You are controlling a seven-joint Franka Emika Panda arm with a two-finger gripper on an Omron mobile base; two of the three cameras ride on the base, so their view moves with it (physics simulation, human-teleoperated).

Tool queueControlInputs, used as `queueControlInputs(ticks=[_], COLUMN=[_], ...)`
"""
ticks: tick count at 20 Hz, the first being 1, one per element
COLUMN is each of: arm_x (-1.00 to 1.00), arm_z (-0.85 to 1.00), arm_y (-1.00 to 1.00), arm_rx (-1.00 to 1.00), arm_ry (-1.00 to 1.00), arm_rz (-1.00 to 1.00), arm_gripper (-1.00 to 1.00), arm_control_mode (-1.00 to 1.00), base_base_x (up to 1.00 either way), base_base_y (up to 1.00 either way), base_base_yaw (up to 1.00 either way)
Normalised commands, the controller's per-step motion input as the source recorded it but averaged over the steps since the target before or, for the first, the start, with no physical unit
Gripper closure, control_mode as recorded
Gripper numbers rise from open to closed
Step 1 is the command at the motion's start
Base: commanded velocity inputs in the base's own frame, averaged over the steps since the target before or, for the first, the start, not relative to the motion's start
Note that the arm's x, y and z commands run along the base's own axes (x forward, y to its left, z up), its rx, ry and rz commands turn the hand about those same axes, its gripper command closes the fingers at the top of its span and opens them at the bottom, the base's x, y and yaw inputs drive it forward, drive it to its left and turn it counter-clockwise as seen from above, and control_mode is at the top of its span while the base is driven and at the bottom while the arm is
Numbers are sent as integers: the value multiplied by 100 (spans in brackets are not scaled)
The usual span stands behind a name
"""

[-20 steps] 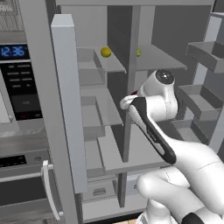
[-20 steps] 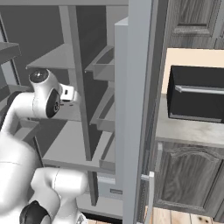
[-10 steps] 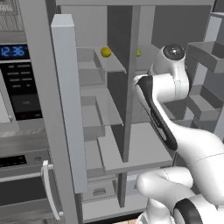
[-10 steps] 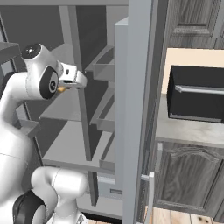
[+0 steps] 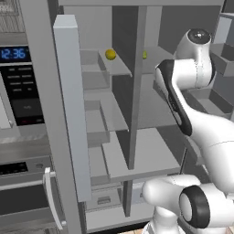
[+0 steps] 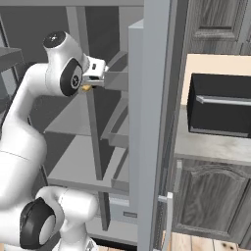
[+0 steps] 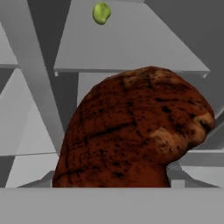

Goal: There's a steak in the fridge that needs to be moved to the freezer for freezing. Pick up the steak from the fridge, place it on any shelf in the freezer, and close the fridge and freezer doors when done.

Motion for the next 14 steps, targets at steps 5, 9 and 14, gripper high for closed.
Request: queueControlInputs(ticks=[5,9,14], arm_x=[46,54,68], arm_z=[3,11,2], arm_y=[-27,-15,-35], arm_rx=[0,0,0], arm_ry=[-7,-14,1], arm_rz=[0,0,8], arm_gripper=[100,100,100], arm_control_mode=[-100,-100,-100], base_base_x=[0,0,0], base_base_y=[0,0,0], base_base_yaw=[0,0,0])
